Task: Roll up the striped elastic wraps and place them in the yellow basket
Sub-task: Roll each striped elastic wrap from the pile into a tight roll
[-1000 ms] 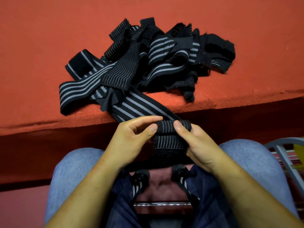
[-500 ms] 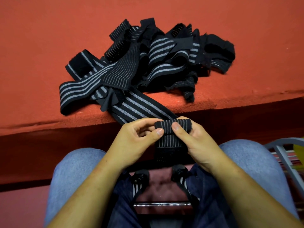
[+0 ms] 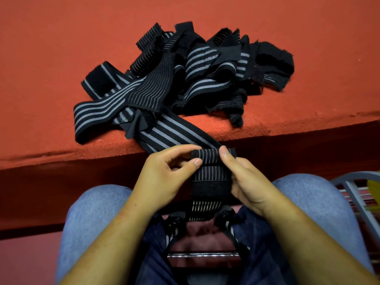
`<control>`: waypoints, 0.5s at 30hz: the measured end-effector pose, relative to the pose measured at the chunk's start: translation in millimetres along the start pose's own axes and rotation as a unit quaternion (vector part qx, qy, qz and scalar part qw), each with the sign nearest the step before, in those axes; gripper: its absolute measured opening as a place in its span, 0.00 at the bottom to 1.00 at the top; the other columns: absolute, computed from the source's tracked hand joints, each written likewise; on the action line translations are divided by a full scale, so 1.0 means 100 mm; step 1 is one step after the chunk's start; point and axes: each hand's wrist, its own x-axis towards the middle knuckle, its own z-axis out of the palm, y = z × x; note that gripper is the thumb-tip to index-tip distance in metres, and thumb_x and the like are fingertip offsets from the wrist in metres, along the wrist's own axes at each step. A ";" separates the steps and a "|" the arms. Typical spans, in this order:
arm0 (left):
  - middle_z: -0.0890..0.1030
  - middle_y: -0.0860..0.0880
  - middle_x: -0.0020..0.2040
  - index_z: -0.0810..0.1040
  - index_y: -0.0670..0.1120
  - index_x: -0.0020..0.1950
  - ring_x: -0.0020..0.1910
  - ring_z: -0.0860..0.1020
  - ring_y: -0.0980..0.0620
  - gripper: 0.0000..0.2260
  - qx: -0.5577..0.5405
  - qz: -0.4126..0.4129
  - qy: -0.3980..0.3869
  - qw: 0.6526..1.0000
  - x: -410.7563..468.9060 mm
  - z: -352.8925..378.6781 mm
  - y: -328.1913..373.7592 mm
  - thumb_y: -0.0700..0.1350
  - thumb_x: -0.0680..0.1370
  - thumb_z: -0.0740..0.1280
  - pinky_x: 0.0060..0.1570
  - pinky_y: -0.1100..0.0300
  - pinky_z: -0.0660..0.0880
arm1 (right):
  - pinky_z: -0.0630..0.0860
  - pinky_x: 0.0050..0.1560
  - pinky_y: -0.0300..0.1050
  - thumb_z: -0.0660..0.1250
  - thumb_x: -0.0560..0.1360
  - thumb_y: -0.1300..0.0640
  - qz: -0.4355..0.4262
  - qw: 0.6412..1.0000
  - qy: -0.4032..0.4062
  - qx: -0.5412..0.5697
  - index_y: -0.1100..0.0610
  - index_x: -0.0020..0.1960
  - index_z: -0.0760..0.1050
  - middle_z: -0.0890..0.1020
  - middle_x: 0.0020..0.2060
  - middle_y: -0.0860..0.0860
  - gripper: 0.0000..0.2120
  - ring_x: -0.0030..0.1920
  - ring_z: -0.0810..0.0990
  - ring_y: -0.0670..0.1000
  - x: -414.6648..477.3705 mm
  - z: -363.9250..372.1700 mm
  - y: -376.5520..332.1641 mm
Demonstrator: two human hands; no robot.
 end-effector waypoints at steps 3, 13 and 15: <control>0.87 0.59 0.52 0.86 0.56 0.57 0.50 0.85 0.52 0.12 0.071 0.040 0.004 0.997 -0.01 0.00 0.00 0.41 0.77 0.76 0.52 0.63 0.79 | 0.75 0.70 0.57 0.61 0.76 0.35 0.006 1.000 0.009 0.004 0.60 0.64 0.82 0.87 0.57 0.58 0.32 0.62 0.85 0.55 -0.01 0.00 -0.02; 0.86 0.61 0.56 0.85 0.54 0.56 0.56 0.83 0.61 0.13 0.079 0.044 -0.014 0.996 -0.01 -0.02 0.00 0.38 0.76 0.76 0.55 0.69 0.75 | 0.82 0.58 0.52 0.68 0.77 0.49 -0.043 0.999 0.025 0.022 0.62 0.58 0.83 0.87 0.52 0.60 0.18 0.52 0.87 0.56 -0.01 0.00 -0.02; 0.86 0.58 0.55 0.84 0.57 0.55 0.49 0.83 0.58 0.12 0.054 0.016 -0.031 0.998 -0.01 -0.01 -0.01 0.41 0.77 0.76 0.48 0.65 0.78 | 0.81 0.57 0.54 0.72 0.78 0.50 -0.056 0.998 0.037 0.009 0.62 0.56 0.83 0.87 0.51 0.61 0.16 0.51 0.85 0.57 0.01 -0.02 0.00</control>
